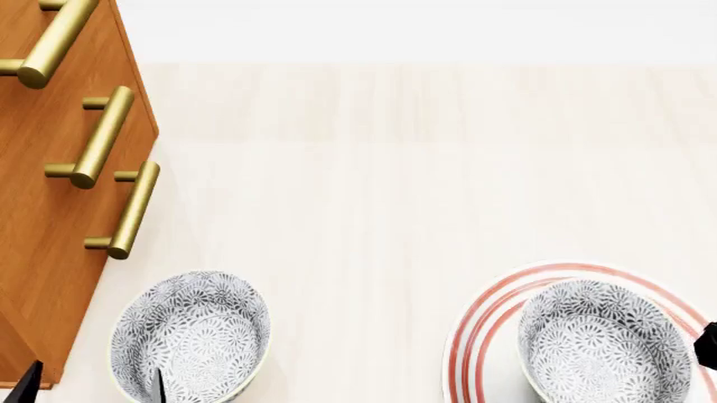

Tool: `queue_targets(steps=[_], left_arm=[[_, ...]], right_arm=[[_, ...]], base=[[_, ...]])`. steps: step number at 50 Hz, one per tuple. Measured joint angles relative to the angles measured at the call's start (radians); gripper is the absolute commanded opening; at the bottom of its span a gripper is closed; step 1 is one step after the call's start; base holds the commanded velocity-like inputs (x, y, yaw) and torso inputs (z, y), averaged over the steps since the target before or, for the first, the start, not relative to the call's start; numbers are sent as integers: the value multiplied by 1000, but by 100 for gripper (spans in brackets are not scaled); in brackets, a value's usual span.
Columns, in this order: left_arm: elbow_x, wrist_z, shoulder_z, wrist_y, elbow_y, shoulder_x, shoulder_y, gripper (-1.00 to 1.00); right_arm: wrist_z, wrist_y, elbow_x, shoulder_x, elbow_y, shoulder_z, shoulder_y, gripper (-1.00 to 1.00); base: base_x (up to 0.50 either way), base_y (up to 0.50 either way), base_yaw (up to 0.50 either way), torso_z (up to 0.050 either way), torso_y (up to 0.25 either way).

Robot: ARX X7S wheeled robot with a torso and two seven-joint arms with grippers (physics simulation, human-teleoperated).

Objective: Pick up the bowl and put it in the front on the plate.

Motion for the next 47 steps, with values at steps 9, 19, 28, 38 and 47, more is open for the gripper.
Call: queue_targets(steps=[9, 19, 28, 38, 47], left_arm=[[-7, -41, -60, -44, 90, -38, 5, 100], [6, -155, -213, -60, 207, -97, 59, 100], [10, -240, -338, -35, 220, -128, 73, 100], [50, -307, -441, -21, 278, -155, 74, 100], [65, -349, -526, -33, 355, -178, 73, 100]], right_arm=[[396, -170, -445, -49, 43, 37, -112, 100], [661, -81, -844, -145, 12, 278, -320, 100], [738, -1, -1012, -250, 33, 420, -384, 100], [785, 86, -1116, -292, -13, 624, -444, 100], [795, 145, -1163, -312, -83, 821, -497, 100]], base=[[0, 0, 0, 0, 0], [0, 0, 0, 0, 0], [0, 0, 0, 0, 0], [0, 0, 0, 0, 0], [0, 0, 0, 0, 0]])
